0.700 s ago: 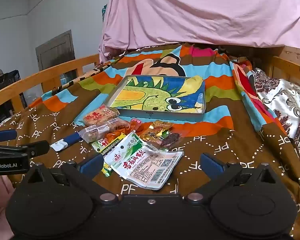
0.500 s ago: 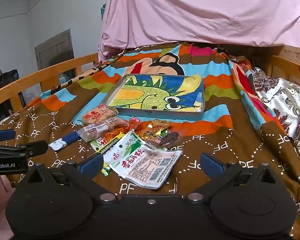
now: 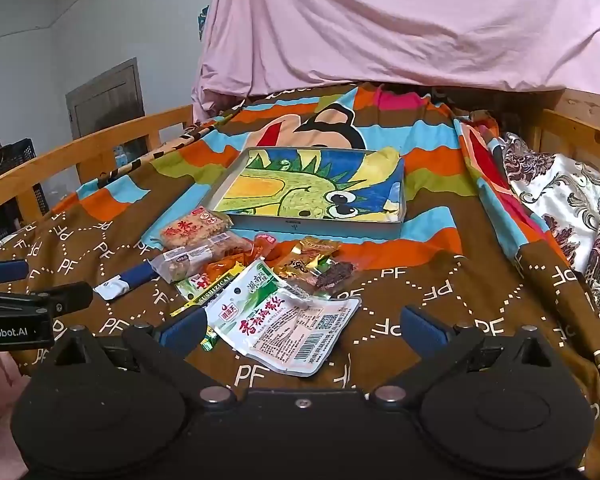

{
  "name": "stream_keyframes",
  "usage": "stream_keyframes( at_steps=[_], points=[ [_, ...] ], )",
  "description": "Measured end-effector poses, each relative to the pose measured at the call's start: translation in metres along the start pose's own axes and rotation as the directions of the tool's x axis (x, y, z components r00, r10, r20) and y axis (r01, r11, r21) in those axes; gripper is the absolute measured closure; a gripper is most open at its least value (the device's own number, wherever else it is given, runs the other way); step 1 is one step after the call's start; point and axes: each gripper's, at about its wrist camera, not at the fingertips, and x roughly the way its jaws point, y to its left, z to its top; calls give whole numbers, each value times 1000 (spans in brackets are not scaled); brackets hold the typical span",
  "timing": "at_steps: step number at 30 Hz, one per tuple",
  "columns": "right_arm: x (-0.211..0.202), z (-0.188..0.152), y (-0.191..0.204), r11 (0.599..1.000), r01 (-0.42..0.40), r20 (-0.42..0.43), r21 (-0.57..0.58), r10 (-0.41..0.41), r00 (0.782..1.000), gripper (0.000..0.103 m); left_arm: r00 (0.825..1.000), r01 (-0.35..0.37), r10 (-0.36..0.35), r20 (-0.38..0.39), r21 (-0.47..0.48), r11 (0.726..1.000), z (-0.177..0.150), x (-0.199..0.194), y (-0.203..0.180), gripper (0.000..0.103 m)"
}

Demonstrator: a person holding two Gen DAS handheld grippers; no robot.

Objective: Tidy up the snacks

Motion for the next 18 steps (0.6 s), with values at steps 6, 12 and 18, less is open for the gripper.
stream_keyframes(
  at_steps=[6, 12, 18],
  points=[
    [2, -2, -1, 1000, -2, -2, -1, 2, 1000, 1, 1000, 0, 0, -1, 0, 1000, 0, 0, 0, 0],
    [2, -3, -2, 1000, 0, -3, 0, 0, 1000, 1, 1000, 0, 0, -2, 0, 1000, 0, 0, 0, 0],
    [3, -3, -2, 1000, 0, -4, -1, 0, 1000, 1, 1000, 1, -1, -3, 1, 1000, 1, 0, 0, 0]
  ],
)
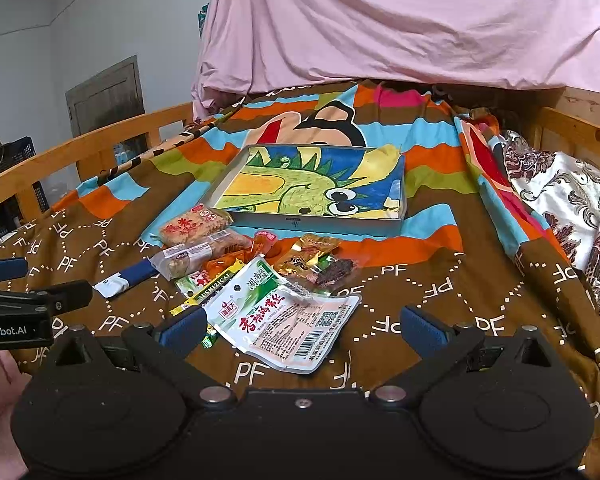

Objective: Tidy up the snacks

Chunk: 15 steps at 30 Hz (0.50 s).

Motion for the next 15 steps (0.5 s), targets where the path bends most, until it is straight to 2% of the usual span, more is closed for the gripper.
stream_keyframes(
  at_steps=[15],
  points=[
    [1, 0, 0, 1000, 1, -4, 1, -1, 1000, 1, 1000, -1, 1, -1, 0, 1000, 0, 0, 0, 0]
  ],
)
